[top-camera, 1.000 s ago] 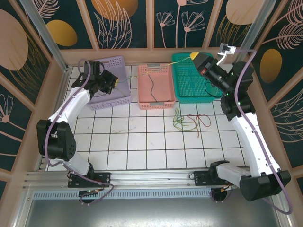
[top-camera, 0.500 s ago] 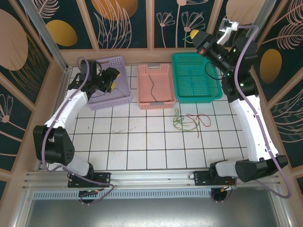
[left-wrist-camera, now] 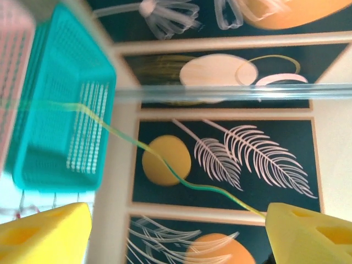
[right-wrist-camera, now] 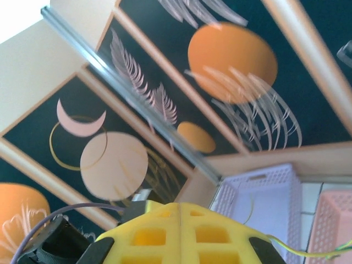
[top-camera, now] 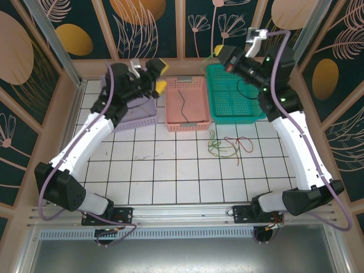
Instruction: Untangle the cables
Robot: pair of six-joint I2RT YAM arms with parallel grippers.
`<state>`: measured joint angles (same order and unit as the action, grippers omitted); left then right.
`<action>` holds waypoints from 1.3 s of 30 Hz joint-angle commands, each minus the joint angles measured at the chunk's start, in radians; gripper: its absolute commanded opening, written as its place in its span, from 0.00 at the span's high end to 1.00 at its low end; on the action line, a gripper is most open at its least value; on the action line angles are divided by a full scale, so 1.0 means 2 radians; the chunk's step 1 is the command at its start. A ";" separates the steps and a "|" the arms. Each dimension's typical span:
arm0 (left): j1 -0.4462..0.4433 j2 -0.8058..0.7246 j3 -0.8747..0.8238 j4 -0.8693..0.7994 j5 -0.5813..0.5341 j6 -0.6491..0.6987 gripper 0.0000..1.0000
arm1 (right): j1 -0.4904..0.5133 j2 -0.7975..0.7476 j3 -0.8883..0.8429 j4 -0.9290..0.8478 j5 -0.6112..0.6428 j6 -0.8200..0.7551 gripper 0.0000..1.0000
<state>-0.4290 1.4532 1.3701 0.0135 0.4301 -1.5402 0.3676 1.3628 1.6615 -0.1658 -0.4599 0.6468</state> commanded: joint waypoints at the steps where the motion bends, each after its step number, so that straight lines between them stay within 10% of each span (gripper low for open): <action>1: -0.015 -0.027 -0.048 0.038 -0.041 -0.174 0.16 | 0.033 0.004 -0.028 0.061 -0.032 0.016 1.00; 14: -0.037 -0.009 -0.110 0.145 -0.057 -0.366 0.10 | 0.124 -0.004 -0.104 0.146 -0.060 0.049 1.00; 18: -0.037 0.001 -0.096 0.139 -0.042 -0.358 0.30 | 0.127 -0.015 -0.124 0.163 -0.072 0.054 1.00; 23: -0.036 -0.009 -0.110 0.115 -0.057 -0.344 0.88 | 0.126 -0.032 -0.127 0.148 -0.064 0.050 1.00; 39: 0.019 -0.010 -0.122 0.068 -0.037 -0.253 0.95 | 0.120 -0.079 -0.147 0.108 -0.042 0.045 1.00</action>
<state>-0.4168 1.4239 1.1332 0.2256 0.3626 -2.0659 0.6094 1.2644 1.3670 -0.0021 -0.5312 0.7391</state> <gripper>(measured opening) 0.067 0.051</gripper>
